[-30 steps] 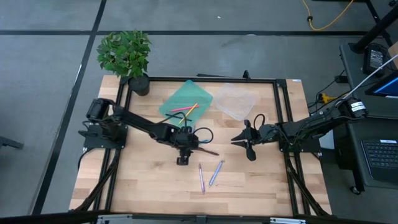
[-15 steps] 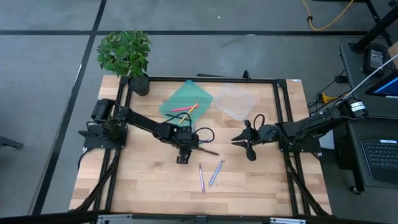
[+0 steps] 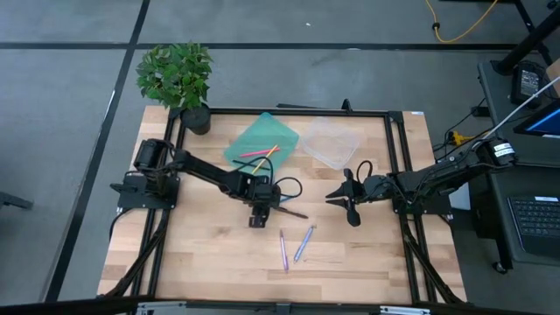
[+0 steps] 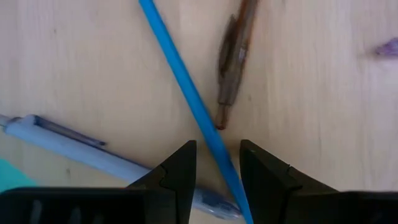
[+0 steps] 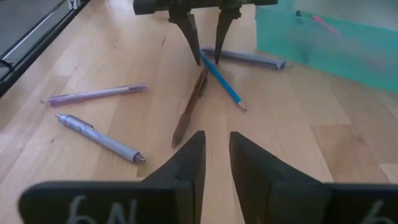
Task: Sort pens & pencils
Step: Put the blue pencil into the blue bin
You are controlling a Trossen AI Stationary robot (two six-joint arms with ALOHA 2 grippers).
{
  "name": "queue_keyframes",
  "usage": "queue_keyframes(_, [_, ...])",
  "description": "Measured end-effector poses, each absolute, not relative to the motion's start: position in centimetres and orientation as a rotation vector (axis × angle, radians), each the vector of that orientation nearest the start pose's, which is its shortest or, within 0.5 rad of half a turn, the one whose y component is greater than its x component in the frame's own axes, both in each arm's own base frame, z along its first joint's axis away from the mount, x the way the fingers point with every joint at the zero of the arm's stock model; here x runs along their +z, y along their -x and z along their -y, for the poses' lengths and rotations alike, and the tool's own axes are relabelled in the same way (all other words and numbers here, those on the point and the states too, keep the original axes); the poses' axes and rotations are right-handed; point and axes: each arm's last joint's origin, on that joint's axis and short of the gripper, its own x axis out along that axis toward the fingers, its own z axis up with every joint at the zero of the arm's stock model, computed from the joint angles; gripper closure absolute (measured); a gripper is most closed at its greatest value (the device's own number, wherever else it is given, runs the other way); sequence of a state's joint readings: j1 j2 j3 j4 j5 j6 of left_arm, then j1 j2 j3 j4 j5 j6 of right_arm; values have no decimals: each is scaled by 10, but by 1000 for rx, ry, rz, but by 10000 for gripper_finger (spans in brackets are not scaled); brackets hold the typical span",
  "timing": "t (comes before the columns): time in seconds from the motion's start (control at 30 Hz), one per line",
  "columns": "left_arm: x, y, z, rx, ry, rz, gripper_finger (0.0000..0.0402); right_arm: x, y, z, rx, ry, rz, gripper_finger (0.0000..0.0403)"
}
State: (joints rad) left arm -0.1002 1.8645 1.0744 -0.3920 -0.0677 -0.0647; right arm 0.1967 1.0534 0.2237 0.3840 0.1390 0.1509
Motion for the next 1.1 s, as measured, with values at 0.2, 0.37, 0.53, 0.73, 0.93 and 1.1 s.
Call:
queue_keyframes(0.2, [135,-350,29,27,-37,-1150,287,151,-183,-32,24,-72,-442,328])
queue_keyframes(0.37, [135,-350,27,27,-39,-1147,287,151,-183,-32,23,-72,-442,328])
queue_keyframes(0.53, [135,-351,27,25,-37,-1139,287,151,-183,-32,24,-69,-442,328])
queue_keyframes(0.73, [134,-349,27,44,0,-1160,294,151,-183,-32,24,-69,-442,328])
queue_keyframes(0.93, [134,-346,27,58,28,-1190,334,151,-183,-32,24,-69,-442,328])
queue_keyframes(1.1, [133,-346,29,52,30,-1193,373,151,-183,-32,24,-68,-442,328])
